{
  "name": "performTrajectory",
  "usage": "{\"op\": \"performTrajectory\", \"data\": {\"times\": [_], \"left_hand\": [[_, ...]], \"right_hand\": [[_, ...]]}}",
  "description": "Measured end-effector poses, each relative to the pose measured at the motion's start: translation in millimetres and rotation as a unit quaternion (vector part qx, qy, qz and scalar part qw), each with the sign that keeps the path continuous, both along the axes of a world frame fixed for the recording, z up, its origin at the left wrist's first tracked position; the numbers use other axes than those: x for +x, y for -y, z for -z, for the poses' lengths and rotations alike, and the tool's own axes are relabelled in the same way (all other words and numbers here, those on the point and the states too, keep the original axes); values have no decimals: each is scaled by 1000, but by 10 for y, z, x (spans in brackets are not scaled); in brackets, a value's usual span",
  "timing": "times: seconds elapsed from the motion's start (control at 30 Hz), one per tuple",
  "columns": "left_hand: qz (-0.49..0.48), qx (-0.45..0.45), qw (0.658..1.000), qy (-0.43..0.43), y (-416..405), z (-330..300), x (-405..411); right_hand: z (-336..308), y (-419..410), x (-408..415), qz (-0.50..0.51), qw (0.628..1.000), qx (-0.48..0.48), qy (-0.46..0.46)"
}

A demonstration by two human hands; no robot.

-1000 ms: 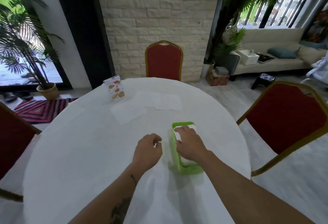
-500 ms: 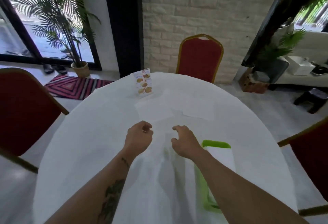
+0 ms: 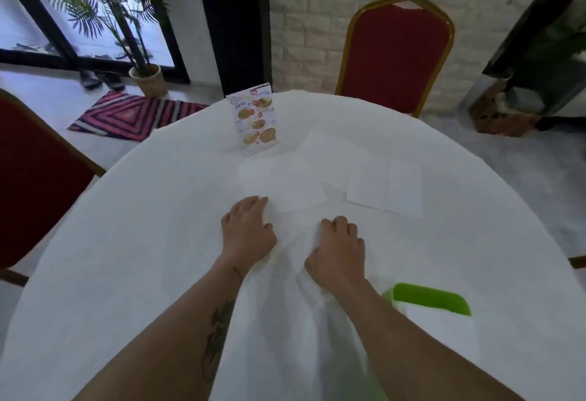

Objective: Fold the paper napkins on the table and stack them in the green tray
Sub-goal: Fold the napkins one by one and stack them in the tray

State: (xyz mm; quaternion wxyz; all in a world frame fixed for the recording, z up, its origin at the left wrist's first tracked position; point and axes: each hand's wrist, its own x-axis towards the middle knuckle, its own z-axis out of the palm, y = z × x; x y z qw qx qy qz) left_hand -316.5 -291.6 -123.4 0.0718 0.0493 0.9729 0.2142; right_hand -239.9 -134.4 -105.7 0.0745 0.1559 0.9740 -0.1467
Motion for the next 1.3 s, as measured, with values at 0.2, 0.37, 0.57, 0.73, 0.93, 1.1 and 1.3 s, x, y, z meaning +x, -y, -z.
{"op": "performTrajectory", "data": {"times": [0.2,0.37,0.57,0.73,0.93,1.1,1.3], "left_hand": [[-5,-2,996,-84,11,32,-9],[-20,5,997,-80,118,23,180],[-79,101,990,-64,287,-17,720],[-50,135,989,-43,375,-41,1170],[-7,152,988,17,592,-55,1495],[-12,167,986,2,820,-120,1673],[-38,192,981,-10,933,-166,1821]], "right_hand": [[32,32,-40,51,997,-61,-18],[-23,144,69,195,925,-312,-98],[-69,389,272,416,717,-553,-81],[-95,501,468,456,603,-653,-51],[-265,612,713,384,709,-579,-117],[-260,715,996,189,909,-361,-90],[-228,886,1368,-17,989,-111,100]]}}
